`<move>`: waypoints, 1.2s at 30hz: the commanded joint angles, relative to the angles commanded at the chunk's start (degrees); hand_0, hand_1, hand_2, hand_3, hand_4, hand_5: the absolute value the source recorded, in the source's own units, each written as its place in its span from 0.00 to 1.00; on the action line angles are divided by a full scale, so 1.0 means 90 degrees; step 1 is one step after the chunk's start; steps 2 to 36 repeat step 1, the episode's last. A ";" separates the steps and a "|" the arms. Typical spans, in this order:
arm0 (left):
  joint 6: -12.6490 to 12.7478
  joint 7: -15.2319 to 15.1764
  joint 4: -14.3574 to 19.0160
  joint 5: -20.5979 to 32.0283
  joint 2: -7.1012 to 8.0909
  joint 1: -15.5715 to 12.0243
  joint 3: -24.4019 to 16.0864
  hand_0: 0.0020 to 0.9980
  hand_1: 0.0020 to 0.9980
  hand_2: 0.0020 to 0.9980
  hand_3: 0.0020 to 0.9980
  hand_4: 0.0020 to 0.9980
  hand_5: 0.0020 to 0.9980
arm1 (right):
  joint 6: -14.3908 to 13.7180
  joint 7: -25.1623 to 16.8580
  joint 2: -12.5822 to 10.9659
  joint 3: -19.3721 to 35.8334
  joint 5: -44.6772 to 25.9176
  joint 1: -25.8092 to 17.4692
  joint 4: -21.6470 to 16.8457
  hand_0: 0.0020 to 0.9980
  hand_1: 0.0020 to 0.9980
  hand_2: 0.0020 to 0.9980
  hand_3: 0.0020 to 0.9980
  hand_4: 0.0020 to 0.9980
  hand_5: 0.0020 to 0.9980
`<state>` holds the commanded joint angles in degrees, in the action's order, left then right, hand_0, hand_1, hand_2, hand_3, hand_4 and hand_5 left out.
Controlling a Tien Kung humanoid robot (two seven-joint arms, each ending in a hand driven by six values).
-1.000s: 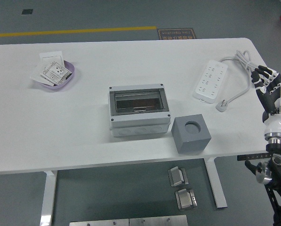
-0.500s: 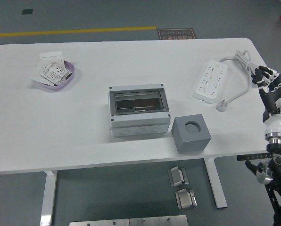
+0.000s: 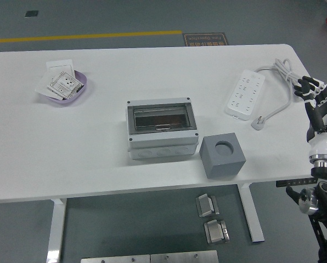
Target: Pick up the cylinder from the cube,place it in the box,flap close box
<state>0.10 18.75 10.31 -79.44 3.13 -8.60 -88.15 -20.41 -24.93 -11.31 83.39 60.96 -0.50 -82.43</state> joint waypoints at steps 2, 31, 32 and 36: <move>0.0000 -0.0001 0.0000 0.0003 0.0000 0.0001 0.0002 0.65 0.64 0.53 0.65 0.69 0.32 | -0.0004 -0.0006 0.0001 0.0003 -0.0005 -0.0001 -0.0002 0.67 0.63 0.65 0.60 1.00 0.63; 0.0000 -0.0001 0.0000 0.0003 0.0000 0.0001 0.0002 0.65 0.64 0.53 0.65 0.69 0.32 | -0.0004 -0.0006 0.0001 0.0003 -0.0005 -0.0001 -0.0002 0.67 0.63 0.65 0.60 1.00 0.63; 0.0000 -0.0001 0.0000 0.0003 0.0000 0.0001 0.0002 0.65 0.64 0.53 0.65 0.69 0.32 | -0.0004 -0.0006 0.0001 0.0003 -0.0005 -0.0001 -0.0002 0.67 0.63 0.65 0.60 1.00 0.63; 0.0000 -0.0001 0.0000 0.0003 0.0000 0.0001 0.0002 0.65 0.64 0.53 0.65 0.69 0.32 | -0.0004 -0.0006 0.0001 0.0003 -0.0005 -0.0001 -0.0002 0.67 0.63 0.65 0.60 1.00 0.63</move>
